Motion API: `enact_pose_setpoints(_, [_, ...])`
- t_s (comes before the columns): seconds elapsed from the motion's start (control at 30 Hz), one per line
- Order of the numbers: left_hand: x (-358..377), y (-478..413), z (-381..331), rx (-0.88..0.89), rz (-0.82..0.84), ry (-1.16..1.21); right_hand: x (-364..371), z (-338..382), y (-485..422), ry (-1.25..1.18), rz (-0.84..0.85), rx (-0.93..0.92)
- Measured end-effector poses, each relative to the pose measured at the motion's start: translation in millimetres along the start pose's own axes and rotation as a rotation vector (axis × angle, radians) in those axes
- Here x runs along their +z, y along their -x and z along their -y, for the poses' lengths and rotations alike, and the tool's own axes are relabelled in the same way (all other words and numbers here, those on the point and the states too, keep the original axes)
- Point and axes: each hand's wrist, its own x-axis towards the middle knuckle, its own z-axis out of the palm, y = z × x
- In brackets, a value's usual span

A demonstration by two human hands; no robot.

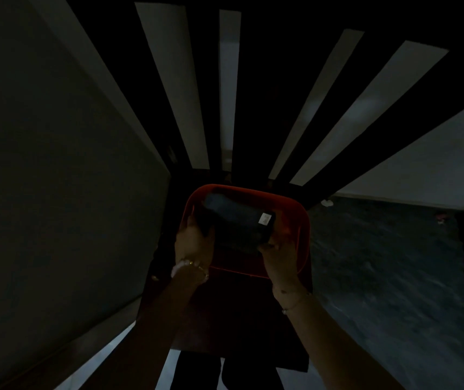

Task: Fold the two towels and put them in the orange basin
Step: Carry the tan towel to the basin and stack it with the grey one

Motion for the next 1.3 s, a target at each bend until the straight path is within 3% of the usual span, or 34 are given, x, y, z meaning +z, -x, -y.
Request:
enact_pose_setpoints(0.1, [0, -1, 2, 0.008, -0.028, 0.047, 4, 5, 2, -0.023, 0.076, 0.055])
enact_pose_setpoints(0.37, [0, -4, 8, 0.016, -0.057, 0.147, 8, 22, 6, 0.079, 0.092, -0.157])
enact_pose_setpoints(0.57, [-1, 2, -1, -0.082, 0.012, -0.061, 5, 22, 0, 0.116, 0.183, -0.172])
enact_pose_setpoints(0.7, [-2, 4, -6, -0.127, 0.049, -0.075, 1, 19, -3, 0.124, 0.185, -0.157])
enact_pose_setpoints(0.77, [-4, 12, -13, -0.211, 0.036, 0.029, 0, 17, -2, 0.133, 0.154, -0.154])
enact_pose_setpoints(0.87, [-6, 27, -18, -0.361, -0.028, 0.43, -3, 11, -6, 0.187, 0.05, -0.139])
enact_pose_setpoints(0.97, [-3, 33, -22, -0.558, 0.156, 0.882, -6, 11, -10, 0.163, 0.042, -0.037])
enact_pose_setpoints(1.1, [6, 18, -18, -0.715, 0.236, 1.011, -8, 20, -1, 0.072, 0.064, 0.057])
enact_pose_setpoints(1.2, [8, 5, -13, -0.708, 0.26, 1.027, -10, 21, 1, 0.106, 0.151, 0.046])
enact_pose_setpoints(1.3, [3, 3, -8, -0.679, 0.238, 1.056, -11, 20, 0, 0.134, 0.103, 0.092])
